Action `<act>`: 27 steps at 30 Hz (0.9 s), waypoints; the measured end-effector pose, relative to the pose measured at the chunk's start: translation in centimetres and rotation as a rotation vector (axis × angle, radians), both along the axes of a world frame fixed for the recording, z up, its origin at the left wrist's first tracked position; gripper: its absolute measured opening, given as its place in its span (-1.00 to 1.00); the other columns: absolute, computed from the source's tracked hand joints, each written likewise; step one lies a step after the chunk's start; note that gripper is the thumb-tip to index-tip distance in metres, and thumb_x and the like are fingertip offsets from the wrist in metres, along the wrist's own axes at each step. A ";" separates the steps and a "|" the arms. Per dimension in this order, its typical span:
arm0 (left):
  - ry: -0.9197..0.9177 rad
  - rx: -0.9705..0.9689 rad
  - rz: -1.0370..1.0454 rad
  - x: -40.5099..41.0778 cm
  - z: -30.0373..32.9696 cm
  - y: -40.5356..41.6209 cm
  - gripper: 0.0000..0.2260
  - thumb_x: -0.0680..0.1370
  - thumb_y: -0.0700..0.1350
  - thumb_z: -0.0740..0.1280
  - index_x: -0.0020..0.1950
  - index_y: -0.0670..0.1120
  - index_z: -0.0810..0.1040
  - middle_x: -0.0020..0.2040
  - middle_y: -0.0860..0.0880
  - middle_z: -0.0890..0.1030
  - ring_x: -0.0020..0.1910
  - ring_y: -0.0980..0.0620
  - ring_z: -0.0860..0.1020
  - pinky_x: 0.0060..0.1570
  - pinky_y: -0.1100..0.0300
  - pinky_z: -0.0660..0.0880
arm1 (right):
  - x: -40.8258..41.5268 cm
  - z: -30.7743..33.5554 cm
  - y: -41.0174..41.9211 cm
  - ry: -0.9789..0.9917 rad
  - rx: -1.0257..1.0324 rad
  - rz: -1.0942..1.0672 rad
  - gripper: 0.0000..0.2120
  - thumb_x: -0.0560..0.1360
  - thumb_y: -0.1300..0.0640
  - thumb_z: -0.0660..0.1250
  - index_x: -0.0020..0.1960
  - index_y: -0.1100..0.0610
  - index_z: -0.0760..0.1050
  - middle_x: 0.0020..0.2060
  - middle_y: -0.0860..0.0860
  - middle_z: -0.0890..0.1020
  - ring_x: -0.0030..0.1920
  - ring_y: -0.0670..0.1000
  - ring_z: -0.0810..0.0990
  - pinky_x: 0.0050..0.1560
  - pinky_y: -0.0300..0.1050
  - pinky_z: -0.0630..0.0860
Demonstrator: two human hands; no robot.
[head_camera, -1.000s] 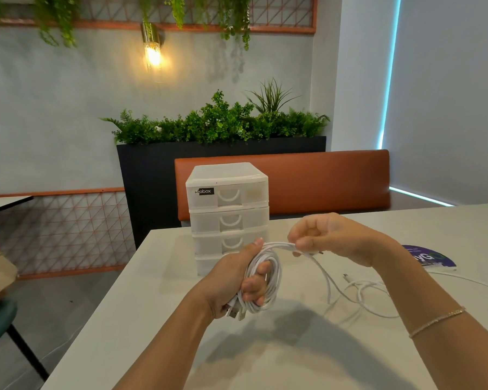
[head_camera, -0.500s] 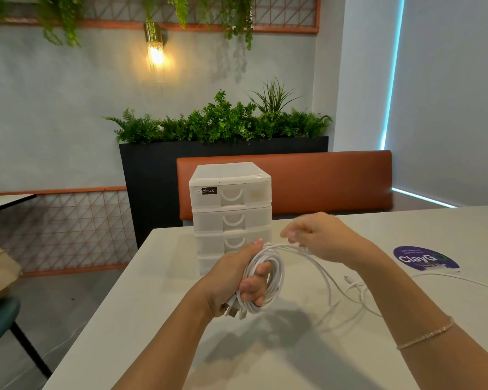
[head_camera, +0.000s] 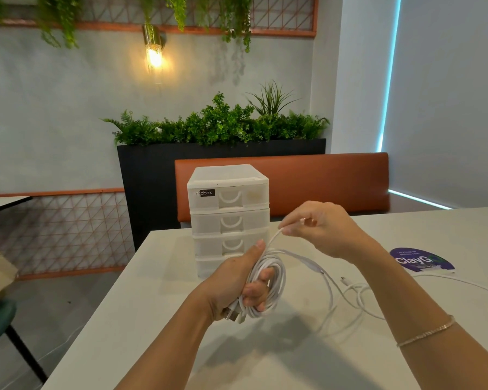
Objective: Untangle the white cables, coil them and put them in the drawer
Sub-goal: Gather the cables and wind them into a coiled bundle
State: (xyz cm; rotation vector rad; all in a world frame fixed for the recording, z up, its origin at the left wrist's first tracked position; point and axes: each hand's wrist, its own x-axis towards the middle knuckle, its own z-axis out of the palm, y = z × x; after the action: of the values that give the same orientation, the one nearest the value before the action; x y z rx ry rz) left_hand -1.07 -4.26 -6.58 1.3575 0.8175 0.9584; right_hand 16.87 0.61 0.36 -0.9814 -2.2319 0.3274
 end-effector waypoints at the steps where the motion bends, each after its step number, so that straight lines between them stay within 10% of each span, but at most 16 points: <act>1: 0.008 0.000 -0.008 0.1 -0.1 0.0 -0.52 0.46 0.29 0.06 -0.38 -0.08 0.44 -0.59 0.01 0.29 -0.59 0.10 0.24 -0.35 0.16 0.35 | -0.3 0.0 0.1 0.005 0.024 -0.007 -0.90 0.47 0.04 0.37 -0.07 -0.03 0.65 -0.21 -0.28 0.51 -0.07 -0.09 0.53 0.02 -0.13 0.47; 14: 0.050 0.003 0.051 0.0 0.1 -0.1 -0.57 0.47 0.24 0.13 -0.36 -0.09 0.40 -0.57 -0.01 0.25 -0.55 0.06 0.20 -0.33 0.13 0.30 | -0.2 -0.8 0.3 -0.014 -0.267 0.028 -0.96 0.47 0.00 0.37 -0.12 -0.14 0.57 -0.18 -0.25 0.56 -0.14 -0.14 0.51 -0.17 -0.32 0.42; 27: 0.077 -0.026 0.105 0.1 0.0 0.0 -0.53 0.49 0.25 0.06 -0.36 -0.10 0.40 -0.57 -0.02 0.26 -0.54 0.06 0.21 -0.32 0.15 0.35 | 0.7 -0.3 0.0 0.004 -0.387 -0.051 -0.62 0.34 0.18 0.52 0.06 0.00 0.44 -0.38 -0.04 0.66 -0.35 -0.06 0.62 -0.21 -0.18 0.57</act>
State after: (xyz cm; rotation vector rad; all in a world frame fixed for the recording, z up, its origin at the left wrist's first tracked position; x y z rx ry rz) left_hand -0.99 -4.31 -6.57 1.3467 0.9646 0.9778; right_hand 17.61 0.57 0.04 -1.2316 -2.1788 0.7579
